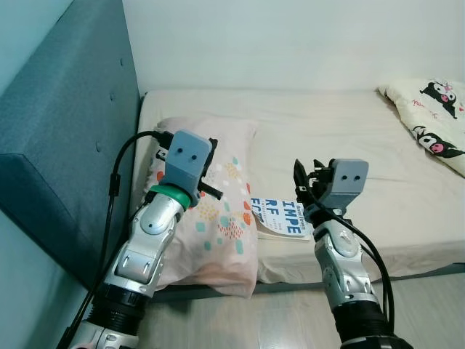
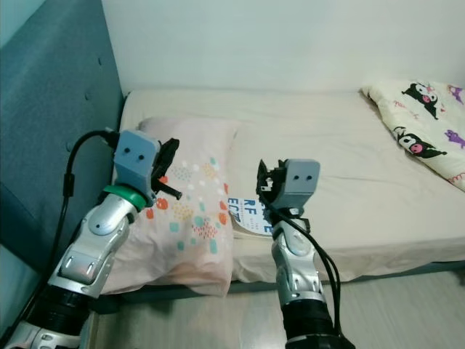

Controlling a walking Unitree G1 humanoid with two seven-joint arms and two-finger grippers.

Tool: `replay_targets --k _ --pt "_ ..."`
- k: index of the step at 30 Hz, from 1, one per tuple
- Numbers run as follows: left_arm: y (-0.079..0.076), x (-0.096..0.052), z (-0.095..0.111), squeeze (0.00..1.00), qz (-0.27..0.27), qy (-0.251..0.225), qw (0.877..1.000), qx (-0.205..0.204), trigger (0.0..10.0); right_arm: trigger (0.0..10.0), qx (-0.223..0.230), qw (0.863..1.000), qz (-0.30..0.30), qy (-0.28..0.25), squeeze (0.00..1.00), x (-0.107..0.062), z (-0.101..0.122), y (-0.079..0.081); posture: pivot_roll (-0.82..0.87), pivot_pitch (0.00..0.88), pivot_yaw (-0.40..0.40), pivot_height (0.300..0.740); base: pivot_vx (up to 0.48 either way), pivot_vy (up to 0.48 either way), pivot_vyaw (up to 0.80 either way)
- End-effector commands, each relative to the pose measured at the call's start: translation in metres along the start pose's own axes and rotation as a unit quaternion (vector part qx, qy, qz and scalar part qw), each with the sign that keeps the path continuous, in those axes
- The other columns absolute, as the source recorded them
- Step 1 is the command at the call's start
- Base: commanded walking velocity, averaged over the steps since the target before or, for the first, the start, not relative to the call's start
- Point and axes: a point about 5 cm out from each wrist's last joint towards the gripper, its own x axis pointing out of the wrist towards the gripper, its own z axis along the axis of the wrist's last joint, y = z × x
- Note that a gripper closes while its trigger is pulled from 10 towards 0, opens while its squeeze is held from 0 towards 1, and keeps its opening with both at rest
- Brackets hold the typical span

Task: Clean up the room

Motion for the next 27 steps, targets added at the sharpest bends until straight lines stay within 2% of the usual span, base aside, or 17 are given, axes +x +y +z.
replay_targets --k 1,14,27 --pt "-0.0027 -0.002 -0.0047 0.0 -0.005 0.008 1.0 0.003 10.0 10.0 -0.001 1.0 -0.005 0.005 0.0 -0.0023 -0.0033 -0.0025 0.0 0.013 -0.01 0.722 0.0 -0.322 0.0" --pt "-0.0035 -0.003 -0.0058 0.0 -0.007 0.011 1.0 0.0 10.0 10.0 0.0 1.0 -0.004 0.007 0.0 -0.0048 -0.0053 -0.0007 -0.01 0.024 -0.01 0.722 0.0 -0.327 0.0" --pt "-0.0029 -0.0031 -0.0062 0.0 -0.007 0.012 1.0 0.001 10.0 10.0 0.0 1.0 -0.002 0.009 0.0 -0.0054 -0.0061 0.0001 -0.01 0.027 -0.009 0.722 0.0 -0.48 0.0"
